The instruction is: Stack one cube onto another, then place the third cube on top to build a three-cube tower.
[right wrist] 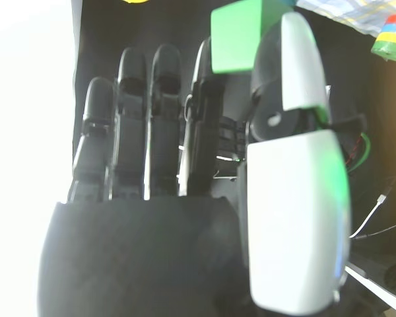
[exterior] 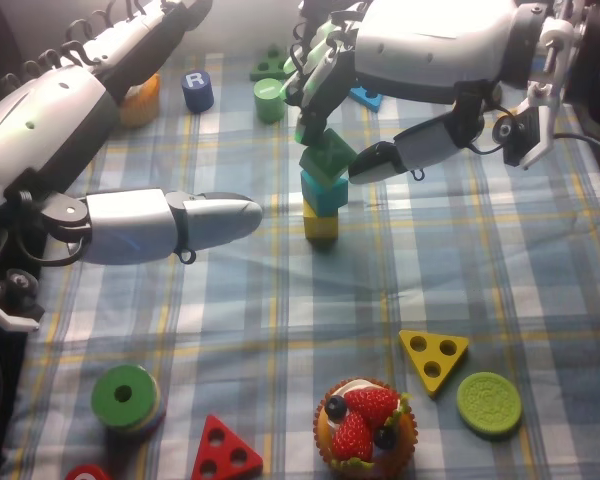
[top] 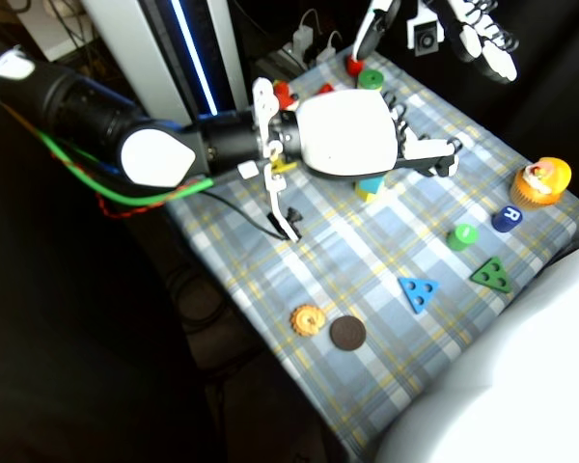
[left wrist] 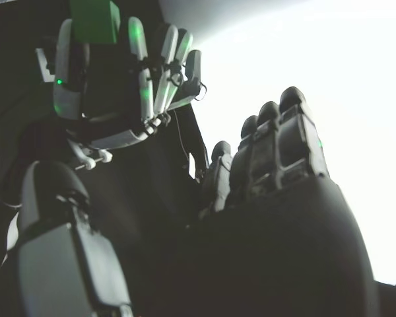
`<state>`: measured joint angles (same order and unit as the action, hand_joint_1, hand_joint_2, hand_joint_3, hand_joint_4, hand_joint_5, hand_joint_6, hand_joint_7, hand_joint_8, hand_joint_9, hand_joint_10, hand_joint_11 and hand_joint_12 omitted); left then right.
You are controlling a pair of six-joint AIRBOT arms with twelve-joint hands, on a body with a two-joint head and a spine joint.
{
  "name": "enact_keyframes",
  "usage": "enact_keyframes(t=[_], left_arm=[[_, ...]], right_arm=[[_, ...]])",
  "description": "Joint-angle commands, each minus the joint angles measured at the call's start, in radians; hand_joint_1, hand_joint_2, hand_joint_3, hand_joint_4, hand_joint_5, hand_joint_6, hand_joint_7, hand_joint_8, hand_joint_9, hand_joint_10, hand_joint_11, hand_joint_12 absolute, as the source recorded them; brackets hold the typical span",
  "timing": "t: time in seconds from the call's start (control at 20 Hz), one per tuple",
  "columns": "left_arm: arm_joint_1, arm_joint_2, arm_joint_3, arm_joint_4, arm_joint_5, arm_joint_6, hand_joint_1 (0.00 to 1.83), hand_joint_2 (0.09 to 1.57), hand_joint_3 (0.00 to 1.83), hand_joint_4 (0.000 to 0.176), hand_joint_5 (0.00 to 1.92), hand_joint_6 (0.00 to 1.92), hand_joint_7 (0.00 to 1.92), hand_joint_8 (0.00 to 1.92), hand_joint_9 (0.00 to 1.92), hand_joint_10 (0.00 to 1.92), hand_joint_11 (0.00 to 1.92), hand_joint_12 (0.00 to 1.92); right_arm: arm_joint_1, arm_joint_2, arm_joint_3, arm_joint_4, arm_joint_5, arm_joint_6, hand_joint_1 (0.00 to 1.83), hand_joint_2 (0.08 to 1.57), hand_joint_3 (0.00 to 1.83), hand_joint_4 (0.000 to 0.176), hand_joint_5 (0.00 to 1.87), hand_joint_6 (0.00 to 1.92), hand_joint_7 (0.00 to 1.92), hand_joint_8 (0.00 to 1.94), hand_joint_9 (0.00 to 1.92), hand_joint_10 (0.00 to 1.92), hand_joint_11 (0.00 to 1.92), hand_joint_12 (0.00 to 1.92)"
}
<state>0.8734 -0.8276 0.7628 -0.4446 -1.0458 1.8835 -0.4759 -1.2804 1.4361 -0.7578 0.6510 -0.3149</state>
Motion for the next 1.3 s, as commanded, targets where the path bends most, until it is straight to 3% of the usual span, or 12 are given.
enact_keyframes(t=[0.0,0.05,0.35,0.55,0.65,0.75,0.85,0.9,0.95,1.0,1.1,1.25], left_arm=[[-0.013,-0.004,0.006,0.033,-0.112,-0.007,0.66,0.81,0.0,0.176,0.0,0.0,0.0,0.0,0.01,0.0,0.03,0.05],[-0.014,-0.005,0.006,0.033,-0.111,-0.007,0.71,0.79,0.0,0.176,0.0,0.0,0.0,0.0,0.0,0.0,0.03,0.05],[-0.015,-0.005,0.006,0.033,-0.111,-0.007,0.7,0.78,0.0,0.176,0.0,0.0,0.0,0.0,0.0,0.0,0.04,0.06],[-0.015,-0.005,0.005,0.033,-0.117,-0.007,0.72,0.78,0.0,0.176,0.0,0.0,0.0,0.0,0.0,0.0,0.01,0.05],[-0.014,-0.003,0.006,0.032,-0.123,-0.02,0.73,0.78,0.0,0.176,0.0,0.0,0.0,0.0,0.0,0.0,0.0,0.03],[-0.013,0.002,0.028,0.052,-0.143,-0.144,0.75,0.77,0.0,0.176,0.0,0.0,0.0,0.0,0.0,0.0,0.0,0.0],[-0.009,0.005,0.063,0.085,-0.166,-0.297,0.76,0.76,0.0,0.176,0.0,0.0,0.0,0.0,0.0,0.0,0.0,0.0],[-0.008,0.008,0.088,0.111,-0.199,-0.414,0.73,0.76,0.0,0.176,0.0,0.0,0.0,0.0,0.0,0.0,0.0,0.0],[-0.005,0.014,0.098,0.128,-0.219,-0.471,0.69,0.75,0.0,0.176,0.0,0.0,0.0,0.0,0.0,0.0,0.0,0.0],[0.002,0.022,0.107,0.146,-0.246,-0.546,0.76,0.73,0.0,0.176,0.0,0.0,0.0,0.0,0.0,0.0,0.0,0.0],[0.043,0.046,0.122,0.181,-0.351,-0.734,0.71,0.7,0.0,0.176,0.0,0.0,0.0,0.0,0.0,0.0,0.0,0.0],[0.113,0.062,0.122,0.197,-0.474,-0.866,0.69,0.7,0.0,0.176,0.0,0.0,0.0,0.0,0.0,0.0,0.0,0.0]], right_arm=[[0.017,-0.004,0.0,0.04,0.089,0.002,1.0,1.02,0.0,0.007,0.91,0.38,0.79,0.0,0.69,0.01,0.0,1.26],[0.017,-0.004,0.0,0.04,0.089,0.002,0.97,1.0,0.0,0.0,0.93,0.05,0.77,0.0,0.67,0.0,0.0,1.22],[0.017,-0.004,0.001,0.039,0.089,0.002,0.94,0.99,0.0,0.0,0.9,0.0,0.75,0.0,0.66,0.0,0.0,1.27],[0.017,0.001,-0.006,0.041,0.089,0.013,0.95,0.98,0.0,0.0,0.77,0.0,0.66,0.0,0.57,0.0,0.0,1.12],[0.017,0.013,-0.022,0.065,0.112,0.013,0.87,0.95,0.0,0.033,0.55,0.0,0.47,0.0,0.42,0.0,0.0,0.95],[0.017,0.054,-0.038,0.14,0.187,0.013,0.85,0.97,0.0,0.046,0.36,0.0,0.29,0.0,0.26,0.0,0.0,0.61],[-0.017,0.126,-0.066,0.23,0.267,-0.002,0.64,1.02,0.01,0.016,0.24,0.0,0.24,0.0,0.23,0.0,0.0,0.38],[-0.053,0.186,-0.111,0.313,0.337,-0.055,0.55,1.02,0.0,0.023,0.19,0.0,0.2,0.0,0.18,0.0,0.0,0.25],[-0.077,0.218,-0.138,0.356,0.375,-0.085,0.51,1.0,0.0,0.064,0.14,0.0,0.17,0.0,0.12,0.01,0.0,0.05],[-0.107,0.25,-0.166,0.403,0.422,-0.118,0.44,1.02,0.01,0.043,0.11,0.0,0.18,0.01,0.13,0.02,0.03,0.02],[-0.205,0.328,-0.24,0.53,0.561,-0.197,0.29,1.08,0.02,0.031,0.1,0.0,0.22,0.0,0.18,0.01,0.06,0.05],[-0.332,0.361,-0.288,0.662,0.721,-0.26,0.42,1.12,0.01,0.057,0.14,0.0,0.26,0.0,0.23,0.01,0.08,0.06]])
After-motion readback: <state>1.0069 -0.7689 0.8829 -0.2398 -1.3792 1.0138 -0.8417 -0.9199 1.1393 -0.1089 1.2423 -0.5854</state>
